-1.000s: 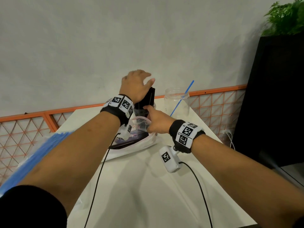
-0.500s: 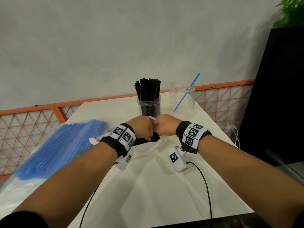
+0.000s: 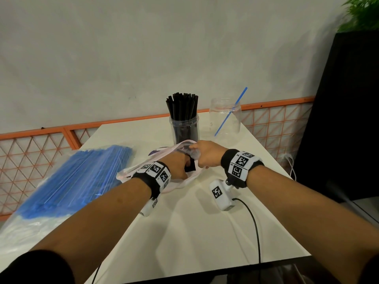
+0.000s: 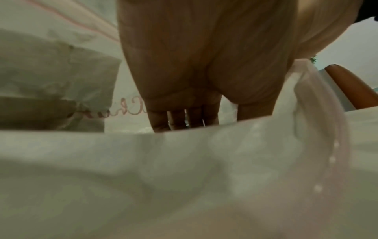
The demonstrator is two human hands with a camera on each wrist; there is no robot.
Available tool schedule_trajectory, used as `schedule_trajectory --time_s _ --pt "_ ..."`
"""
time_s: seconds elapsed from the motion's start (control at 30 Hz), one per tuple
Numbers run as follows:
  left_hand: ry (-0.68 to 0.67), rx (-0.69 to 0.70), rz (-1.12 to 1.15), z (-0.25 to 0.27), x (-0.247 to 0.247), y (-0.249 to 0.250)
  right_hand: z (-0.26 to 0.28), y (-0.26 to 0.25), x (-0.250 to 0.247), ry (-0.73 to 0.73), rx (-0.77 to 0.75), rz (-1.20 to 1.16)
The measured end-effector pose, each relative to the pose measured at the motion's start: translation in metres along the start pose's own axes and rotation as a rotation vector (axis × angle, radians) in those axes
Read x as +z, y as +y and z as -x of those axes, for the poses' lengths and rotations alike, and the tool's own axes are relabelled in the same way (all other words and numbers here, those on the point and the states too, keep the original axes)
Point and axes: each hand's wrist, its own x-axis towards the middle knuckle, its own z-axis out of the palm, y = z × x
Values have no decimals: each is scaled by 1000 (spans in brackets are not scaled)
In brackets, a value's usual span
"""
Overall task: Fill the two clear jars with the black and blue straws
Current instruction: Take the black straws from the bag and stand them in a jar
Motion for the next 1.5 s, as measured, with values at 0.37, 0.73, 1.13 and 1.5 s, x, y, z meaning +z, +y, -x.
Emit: schedule_trajectory --time_s 0.37,0.73,1.13,1.5 --pt "-1 -10 114 -6 13 -3 2 -2 -3 53 -14 28" --pt "-114 -39 112 -7 7 4 -4 1 7 -73 73 236" --pt "218 -4 382 5 -10 -6 -7 18 8 -118 115 128" --pt "559 205 1469 28 -91 12 -15 16 4 35 7 2"
